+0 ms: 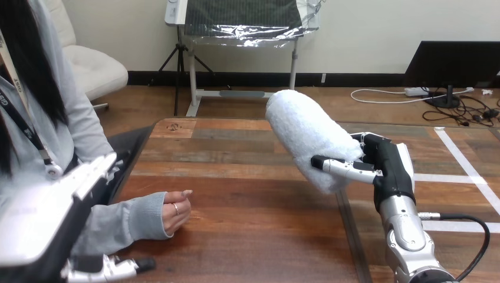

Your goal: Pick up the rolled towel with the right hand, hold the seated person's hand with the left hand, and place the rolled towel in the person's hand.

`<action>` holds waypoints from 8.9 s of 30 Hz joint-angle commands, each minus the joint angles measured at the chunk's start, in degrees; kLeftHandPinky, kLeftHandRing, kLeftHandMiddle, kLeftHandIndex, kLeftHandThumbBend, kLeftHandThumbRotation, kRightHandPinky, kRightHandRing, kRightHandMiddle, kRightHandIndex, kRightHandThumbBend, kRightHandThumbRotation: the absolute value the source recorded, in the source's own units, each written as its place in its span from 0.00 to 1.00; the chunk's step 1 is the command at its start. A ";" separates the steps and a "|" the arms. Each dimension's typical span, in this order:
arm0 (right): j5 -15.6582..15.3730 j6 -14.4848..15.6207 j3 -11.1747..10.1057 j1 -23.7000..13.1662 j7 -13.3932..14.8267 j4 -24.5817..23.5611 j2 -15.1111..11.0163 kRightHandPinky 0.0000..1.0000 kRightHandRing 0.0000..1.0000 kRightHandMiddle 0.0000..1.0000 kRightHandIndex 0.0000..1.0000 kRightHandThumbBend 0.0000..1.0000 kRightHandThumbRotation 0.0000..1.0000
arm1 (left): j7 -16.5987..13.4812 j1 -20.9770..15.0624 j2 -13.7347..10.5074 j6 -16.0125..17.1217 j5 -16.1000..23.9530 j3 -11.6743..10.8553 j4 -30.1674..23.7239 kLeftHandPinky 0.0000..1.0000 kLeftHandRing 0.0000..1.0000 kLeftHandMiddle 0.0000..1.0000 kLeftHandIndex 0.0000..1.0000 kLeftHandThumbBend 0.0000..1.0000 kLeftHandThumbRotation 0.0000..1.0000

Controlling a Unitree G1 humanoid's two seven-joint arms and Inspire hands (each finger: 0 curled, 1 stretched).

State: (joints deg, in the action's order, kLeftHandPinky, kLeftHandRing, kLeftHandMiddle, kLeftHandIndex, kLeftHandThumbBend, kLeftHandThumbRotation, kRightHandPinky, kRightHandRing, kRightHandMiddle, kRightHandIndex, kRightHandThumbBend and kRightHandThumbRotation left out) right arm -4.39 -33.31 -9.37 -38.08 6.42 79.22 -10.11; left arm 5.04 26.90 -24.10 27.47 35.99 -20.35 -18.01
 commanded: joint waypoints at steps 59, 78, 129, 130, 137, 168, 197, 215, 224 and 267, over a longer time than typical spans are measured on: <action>8.77 -9.45 -5.81 -1.42 -12.39 -5.97 1.45 0.33 0.39 0.47 0.46 0.86 0.00 | 2.20 -32.20 -19.55 0.52 0.10 16.13 33.60 0.77 0.80 0.82 0.81 1.00 0.24; 11.52 -11.56 -6.39 -0.34 -15.77 -8.60 2.26 0.33 0.39 0.47 0.46 0.87 0.00 | 0.02 -36.98 -21.38 2.53 2.10 21.61 43.60 0.78 0.80 0.82 0.81 1.00 0.31; 17.01 -12.45 -6.58 5.55 -25.61 -18.73 4.88 0.32 0.40 0.47 0.46 0.80 0.00 | -6.57 -46.61 -18.30 2.98 4.28 33.31 63.93 0.57 0.63 0.65 0.67 1.00 0.18; 17.04 -12.45 -6.52 5.74 -25.78 -18.99 4.89 0.32 0.40 0.47 0.46 0.80 0.00 | -6.39 -46.67 -18.14 3.19 3.94 33.33 64.26 0.56 0.62 0.65 0.66 1.00 0.17; 17.01 -12.21 -6.33 6.61 -25.89 -20.22 5.04 0.32 0.40 0.47 0.45 0.80 0.00 | -5.68 -46.73 -17.74 3.64 2.71 33.91 64.37 0.52 0.58 0.62 0.63 1.00 0.14; 15.51 -12.58 -5.19 7.69 -25.81 -19.24 5.73 0.31 0.39 0.47 0.45 0.78 0.00 | -6.61 -46.45 -16.13 5.24 -0.41 33.89 62.08 0.34 0.39 0.45 0.45 0.92 0.00; 13.02 -14.06 -3.92 7.15 -24.85 -15.61 5.77 0.34 0.41 0.48 0.46 0.76 0.00 | -5.38 -46.20 -17.14 4.15 -2.18 32.14 56.86 0.25 0.31 0.38 0.38 0.86 0.00; 11.04 -14.11 -3.06 7.15 -23.42 -14.55 6.10 0.32 0.39 0.48 0.46 0.77 0.00 | -2.70 -46.47 -18.07 2.50 -4.13 31.09 52.84 0.24 0.30 0.37 0.36 0.85 0.00; 9.86 -13.90 -1.95 7.20 -22.60 -14.06 6.34 0.30 0.38 0.47 0.46 0.77 0.00 | -1.89 -47.33 -18.97 3.18 -5.20 30.01 49.19 0.26 0.31 0.37 0.37 0.85 0.00; 6.94 -14.41 0.04 6.76 -21.18 -10.38 8.33 0.30 0.36 0.46 0.45 0.76 0.00 | 1.80 -55.80 -18.61 3.77 -6.21 28.86 44.54 0.25 0.29 0.36 0.37 0.85 0.00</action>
State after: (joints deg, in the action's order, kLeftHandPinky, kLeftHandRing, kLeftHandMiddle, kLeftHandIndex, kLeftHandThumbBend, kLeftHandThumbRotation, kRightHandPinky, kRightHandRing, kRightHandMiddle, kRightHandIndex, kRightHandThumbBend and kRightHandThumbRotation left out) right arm 2.24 -45.51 -9.41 -27.14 -15.11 70.05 -2.63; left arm 7.17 -19.48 -42.71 30.03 31.70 10.76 31.61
